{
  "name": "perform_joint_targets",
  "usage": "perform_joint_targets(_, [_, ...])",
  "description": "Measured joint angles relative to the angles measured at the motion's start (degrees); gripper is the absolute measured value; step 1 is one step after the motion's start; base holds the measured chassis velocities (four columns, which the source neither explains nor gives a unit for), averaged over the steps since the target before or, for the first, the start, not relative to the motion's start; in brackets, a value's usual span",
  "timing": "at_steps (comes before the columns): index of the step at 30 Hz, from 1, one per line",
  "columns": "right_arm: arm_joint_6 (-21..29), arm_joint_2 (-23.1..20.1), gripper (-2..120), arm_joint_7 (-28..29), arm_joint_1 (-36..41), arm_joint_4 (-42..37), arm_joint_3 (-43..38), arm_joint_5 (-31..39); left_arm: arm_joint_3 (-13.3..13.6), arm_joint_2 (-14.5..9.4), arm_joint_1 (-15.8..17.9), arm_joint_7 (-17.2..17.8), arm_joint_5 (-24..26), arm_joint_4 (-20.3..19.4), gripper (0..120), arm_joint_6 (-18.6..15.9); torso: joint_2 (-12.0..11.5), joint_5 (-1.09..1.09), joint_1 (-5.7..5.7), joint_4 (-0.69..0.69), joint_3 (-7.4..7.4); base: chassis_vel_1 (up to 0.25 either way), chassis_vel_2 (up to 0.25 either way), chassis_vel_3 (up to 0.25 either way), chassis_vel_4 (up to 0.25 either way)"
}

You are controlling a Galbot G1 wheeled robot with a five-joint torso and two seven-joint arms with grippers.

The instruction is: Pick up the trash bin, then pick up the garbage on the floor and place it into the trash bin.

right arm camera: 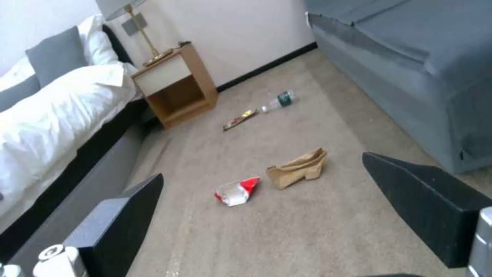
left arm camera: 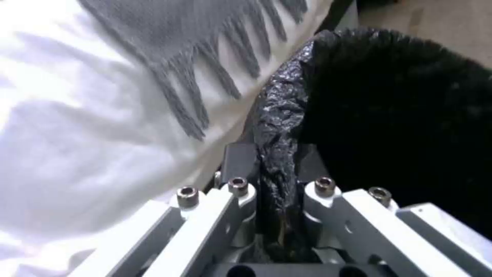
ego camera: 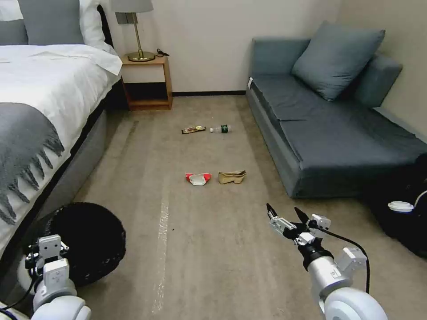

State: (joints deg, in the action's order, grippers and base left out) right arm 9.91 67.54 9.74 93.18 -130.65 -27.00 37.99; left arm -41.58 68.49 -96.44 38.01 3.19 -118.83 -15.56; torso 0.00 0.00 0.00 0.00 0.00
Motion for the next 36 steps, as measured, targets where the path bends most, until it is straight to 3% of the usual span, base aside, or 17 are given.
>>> perform_joint_targets(7, [-0.2, -0.1, 100, -1.2, -0.4, 0.7, -0.3, 0.1, 0.8, -0.1, 0.1, 0.0, -2.2, -0.3, 0, 0.8, 0.0, 0.0, 0.0, 0.0, 0.0, 0.0, 0.0, 0.0, 0.0])
perform_joint_targets(36, [-1.6, -0.1, 100, -2.6, -0.5, 2.1, -0.8, 0.0, 2.6, -0.6, 1.1, -0.2, -3.2, 1.6, 0, 2.9, 0.0, 0.0, 0.0, 0.0, 0.0, 0.0, 0.0, 0.0, 0.0])
